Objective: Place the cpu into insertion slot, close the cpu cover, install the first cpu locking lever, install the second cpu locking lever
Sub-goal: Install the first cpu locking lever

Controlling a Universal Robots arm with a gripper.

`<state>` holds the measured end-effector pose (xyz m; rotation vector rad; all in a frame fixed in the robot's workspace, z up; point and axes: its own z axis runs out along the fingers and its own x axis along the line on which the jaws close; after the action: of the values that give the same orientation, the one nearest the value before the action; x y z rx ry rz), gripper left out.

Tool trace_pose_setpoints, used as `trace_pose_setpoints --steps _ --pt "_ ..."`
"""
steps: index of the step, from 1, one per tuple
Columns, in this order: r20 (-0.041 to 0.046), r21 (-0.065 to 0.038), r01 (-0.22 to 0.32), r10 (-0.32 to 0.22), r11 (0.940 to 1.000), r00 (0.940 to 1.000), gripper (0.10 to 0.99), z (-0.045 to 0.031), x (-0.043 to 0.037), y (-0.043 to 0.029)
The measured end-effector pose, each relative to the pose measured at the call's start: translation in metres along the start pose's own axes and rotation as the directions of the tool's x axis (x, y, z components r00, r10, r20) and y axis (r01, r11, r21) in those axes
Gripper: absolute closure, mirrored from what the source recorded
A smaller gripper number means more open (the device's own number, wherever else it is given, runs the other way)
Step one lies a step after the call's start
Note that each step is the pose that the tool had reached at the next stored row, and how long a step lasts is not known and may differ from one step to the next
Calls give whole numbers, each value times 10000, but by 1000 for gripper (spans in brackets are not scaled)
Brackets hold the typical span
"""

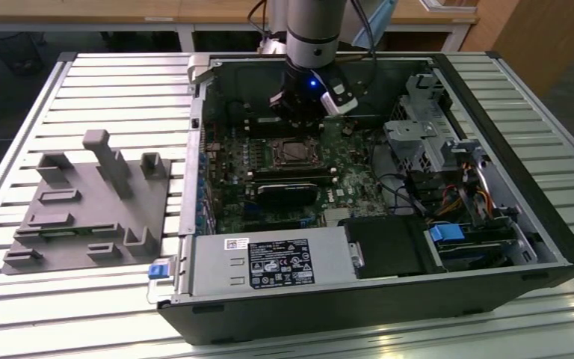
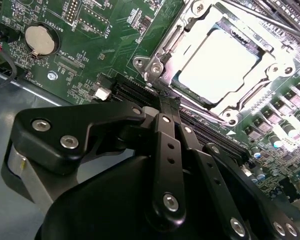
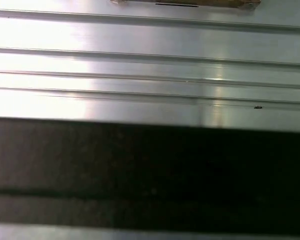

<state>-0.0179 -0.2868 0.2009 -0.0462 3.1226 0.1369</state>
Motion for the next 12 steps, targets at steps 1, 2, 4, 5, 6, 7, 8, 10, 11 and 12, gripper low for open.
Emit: trace_pose_setpoints --steps 1,2,4,5,6,7,8,10,11,12 --pt "1 6 0 0 10000 10000 980 0 -1 0" --pt "-1 38 1 -1 10000 10000 980 0 -1 0" --pt "-4 119 2 -2 9999 10000 980 7 -2 -1" --pt "-7 163 2 -2 9999 10000 980 11 -3 -1" --pt "-10 205 3 -3 9998 10000 980 15 -3 -2" --pt "-12 237 4 -4 9997 10000 980 21 -5 -2" --pt "-7 252 5 -5 9997 10000 980 29 -7 0" --pt "-10 273 4 -4 9996 10000 980 35 -9 1" --pt "-9 276 3 -3 9996 10000 980 38 -11 1" --pt "-10 278 3 -3 9996 10000 980 42 -13 1"
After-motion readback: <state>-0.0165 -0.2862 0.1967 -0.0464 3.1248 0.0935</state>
